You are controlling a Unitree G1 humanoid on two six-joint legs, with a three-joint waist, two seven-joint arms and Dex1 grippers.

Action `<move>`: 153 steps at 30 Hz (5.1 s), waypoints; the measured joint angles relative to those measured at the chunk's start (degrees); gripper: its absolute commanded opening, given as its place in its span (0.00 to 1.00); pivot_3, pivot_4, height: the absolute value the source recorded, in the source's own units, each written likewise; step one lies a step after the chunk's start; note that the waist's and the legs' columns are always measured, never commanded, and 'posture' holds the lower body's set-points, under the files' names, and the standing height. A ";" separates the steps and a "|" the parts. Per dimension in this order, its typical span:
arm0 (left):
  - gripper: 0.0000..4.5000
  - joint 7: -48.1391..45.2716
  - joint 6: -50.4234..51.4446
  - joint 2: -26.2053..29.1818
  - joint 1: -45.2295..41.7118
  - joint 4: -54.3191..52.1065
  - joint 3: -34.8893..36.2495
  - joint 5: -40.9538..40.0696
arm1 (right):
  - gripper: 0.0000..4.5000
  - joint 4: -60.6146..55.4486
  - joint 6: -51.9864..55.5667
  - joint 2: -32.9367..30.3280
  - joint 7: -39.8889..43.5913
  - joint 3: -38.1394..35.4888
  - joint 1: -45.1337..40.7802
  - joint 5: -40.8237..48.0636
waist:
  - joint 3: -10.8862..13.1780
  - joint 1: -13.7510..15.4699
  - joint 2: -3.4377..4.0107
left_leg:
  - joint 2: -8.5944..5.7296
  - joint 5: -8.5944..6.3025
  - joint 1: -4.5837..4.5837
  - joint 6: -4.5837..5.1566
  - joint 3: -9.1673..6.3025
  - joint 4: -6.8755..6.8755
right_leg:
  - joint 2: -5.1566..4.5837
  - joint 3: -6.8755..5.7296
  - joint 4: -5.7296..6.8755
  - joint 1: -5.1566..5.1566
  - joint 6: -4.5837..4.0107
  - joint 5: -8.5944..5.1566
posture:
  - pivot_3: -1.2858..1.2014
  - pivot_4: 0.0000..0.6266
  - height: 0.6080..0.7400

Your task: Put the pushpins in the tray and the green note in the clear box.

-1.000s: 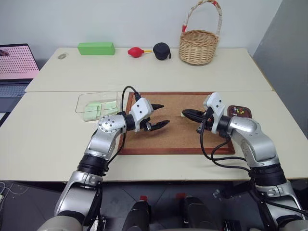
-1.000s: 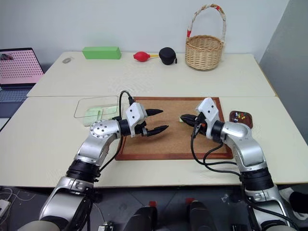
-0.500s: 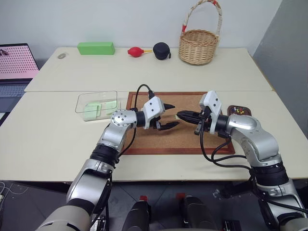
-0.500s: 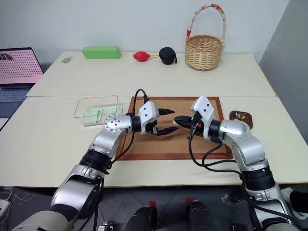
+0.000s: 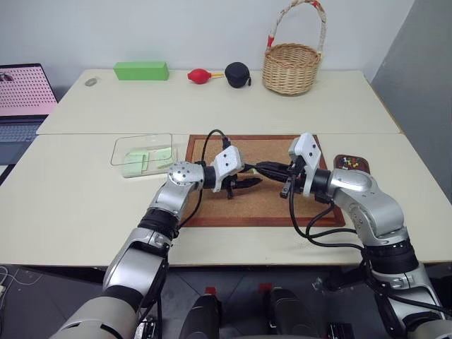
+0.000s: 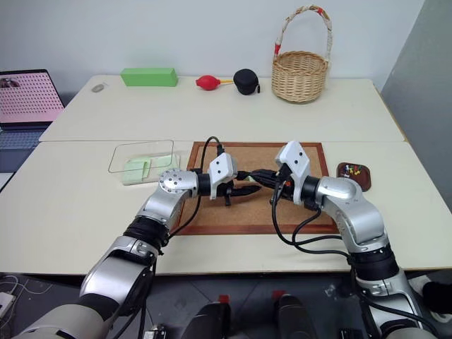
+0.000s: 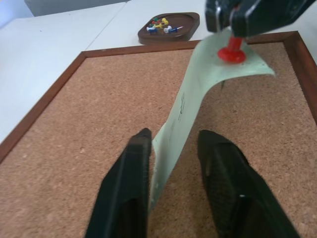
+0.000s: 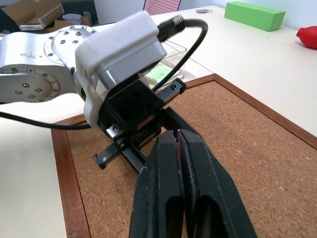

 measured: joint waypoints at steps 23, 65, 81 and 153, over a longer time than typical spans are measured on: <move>0.01 -2.61 2.10 -0.85 0.83 0.51 0.04 -0.48 | 0.00 -0.88 0.45 0.20 -1.41 -1.79 0.32 2.55 | 0.00 0.00 0.00 | 0.00 0.00 0.00 0.00 -0.01 0.00 | 0.00 0.00 0.01 0.00 0.00 0.00 | 0.52 0.24 1.00; 0.00 4.39 16.25 3.67 14.25 -29.09 2.17 -2.85 | 0.56 39.68 -24.33 -16.46 -12.35 -7.75 -0.27 -21.32 | 0.00 -0.04 0.00 | -0.01 0.00 0.07 0.00 0.14 0.01 | -0.01 0.13 0.05 0.01 0.00 0.00 | 0.52 0.24 1.00; 0.00 7.35 17.89 3.70 14.31 -30.31 3.67 -4.29 | 0.73 30.08 -17.56 -17.61 -8.02 -13.24 -1.09 -13.85 | 0.00 -0.05 0.00 | 0.01 0.00 0.07 0.00 0.13 0.01 | -0.01 0.12 0.05 0.02 0.00 0.00 | 0.52 0.24 1.00; 0.73 21.25 33.90 16.99 29.85 -49.81 14.78 -6.52 | 0.73 -1.35 -5.34 -1.23 -6.72 -8.59 10.04 -0.25 | 0.05 0.06 -0.06 | 0.05 0.01 -0.34 -0.01 0.06 0.04 | -0.03 0.07 0.17 -0.40 -0.04 0.01 | 0.52 0.24 1.00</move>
